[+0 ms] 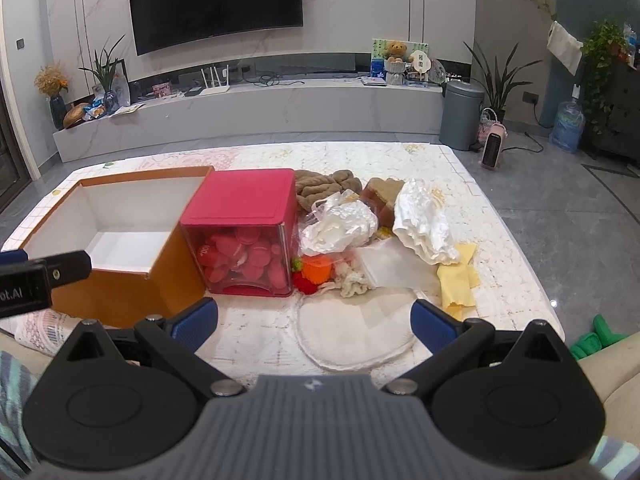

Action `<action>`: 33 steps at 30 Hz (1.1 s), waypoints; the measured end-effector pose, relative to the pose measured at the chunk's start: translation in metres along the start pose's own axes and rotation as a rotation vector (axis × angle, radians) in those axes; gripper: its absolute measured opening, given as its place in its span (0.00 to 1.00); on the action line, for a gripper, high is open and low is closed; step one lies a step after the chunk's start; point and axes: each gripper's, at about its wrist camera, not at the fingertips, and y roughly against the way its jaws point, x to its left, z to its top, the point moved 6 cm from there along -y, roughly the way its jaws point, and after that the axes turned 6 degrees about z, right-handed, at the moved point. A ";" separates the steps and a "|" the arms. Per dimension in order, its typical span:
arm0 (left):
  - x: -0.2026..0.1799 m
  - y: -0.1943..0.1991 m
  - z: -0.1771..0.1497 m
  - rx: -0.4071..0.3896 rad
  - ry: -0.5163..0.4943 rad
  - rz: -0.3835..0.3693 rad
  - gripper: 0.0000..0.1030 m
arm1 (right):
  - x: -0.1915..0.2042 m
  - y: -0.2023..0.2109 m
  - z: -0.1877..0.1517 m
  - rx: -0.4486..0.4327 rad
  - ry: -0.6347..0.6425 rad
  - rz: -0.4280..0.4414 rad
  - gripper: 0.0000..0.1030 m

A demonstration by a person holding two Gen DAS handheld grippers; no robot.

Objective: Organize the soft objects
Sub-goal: 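Grasp the plastic-wrapped bundle with the left gripper while the right grasps the white cloth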

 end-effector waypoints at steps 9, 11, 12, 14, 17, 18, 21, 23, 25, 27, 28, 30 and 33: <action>-0.055 -0.022 0.012 0.047 -0.162 -0.146 0.96 | -0.034 -0.018 -0.003 0.031 -0.021 -0.003 0.91; -0.072 -0.031 0.015 0.090 -0.187 -0.204 0.89 | -0.047 -0.024 -0.003 0.034 0.000 -0.038 0.91; -0.079 -0.035 0.017 0.110 -0.197 -0.230 0.87 | -0.054 -0.027 -0.002 0.036 0.002 -0.044 0.87; -0.096 -0.044 0.022 0.145 -0.229 -0.272 0.87 | -0.068 -0.036 -0.002 0.057 -0.015 -0.045 0.78; -0.119 -0.053 0.033 0.148 -0.302 -0.276 0.87 | -0.091 -0.051 0.002 0.081 -0.049 -0.045 0.78; -0.125 -0.054 0.037 0.147 -0.322 -0.281 0.87 | -0.099 -0.056 0.005 0.082 -0.050 -0.050 0.78; -0.145 -0.067 0.054 0.174 -0.350 -0.303 0.87 | -0.117 -0.072 0.017 0.079 -0.052 -0.066 0.78; -0.158 -0.080 0.066 0.199 -0.373 -0.312 0.87 | -0.127 -0.087 0.025 0.094 -0.071 -0.050 0.78; -0.169 -0.097 0.077 0.240 -0.396 -0.317 0.87 | -0.134 -0.103 0.032 0.112 -0.079 -0.018 0.78; -0.179 -0.112 0.084 0.283 -0.420 -0.308 0.87 | -0.136 -0.119 0.037 0.132 -0.072 -0.003 0.79; -0.186 -0.120 0.087 0.302 -0.443 -0.307 0.87 | -0.137 -0.125 0.040 0.134 -0.067 0.009 0.79; -0.199 -0.136 0.088 0.339 -0.492 -0.291 0.87 | -0.138 -0.138 0.047 0.131 -0.060 0.022 0.80; -0.213 -0.161 0.090 0.401 -0.529 -0.271 0.87 | -0.141 -0.162 0.057 0.129 -0.042 0.039 0.80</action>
